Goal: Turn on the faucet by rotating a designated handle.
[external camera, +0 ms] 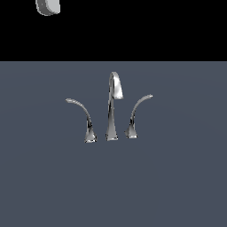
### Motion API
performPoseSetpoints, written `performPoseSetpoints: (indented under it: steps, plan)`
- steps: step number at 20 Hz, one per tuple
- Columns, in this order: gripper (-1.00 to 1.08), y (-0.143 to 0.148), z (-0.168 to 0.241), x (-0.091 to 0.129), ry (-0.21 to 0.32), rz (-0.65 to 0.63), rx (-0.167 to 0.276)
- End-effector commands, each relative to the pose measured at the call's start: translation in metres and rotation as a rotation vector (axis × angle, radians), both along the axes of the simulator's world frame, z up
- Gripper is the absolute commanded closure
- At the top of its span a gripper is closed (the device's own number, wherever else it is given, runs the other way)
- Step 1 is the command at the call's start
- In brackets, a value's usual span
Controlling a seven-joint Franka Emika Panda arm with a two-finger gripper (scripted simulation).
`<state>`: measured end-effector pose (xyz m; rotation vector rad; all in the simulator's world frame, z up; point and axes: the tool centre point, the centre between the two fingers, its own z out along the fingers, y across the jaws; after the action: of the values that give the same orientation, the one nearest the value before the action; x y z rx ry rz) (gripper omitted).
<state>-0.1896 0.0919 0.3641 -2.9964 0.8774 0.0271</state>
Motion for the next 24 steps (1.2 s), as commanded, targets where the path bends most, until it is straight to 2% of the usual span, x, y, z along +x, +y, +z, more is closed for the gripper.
performPoseSetpoints:
  steps: [1,12,24]
  plan:
    - [1.08,0.008,-0.012,0.009,0.000,-0.054,0.000]
    - [1.08,0.036,-0.063,0.052,0.000,-0.275,-0.002]
    - [1.08,0.052,-0.111,0.099,0.000,-0.488,-0.005]
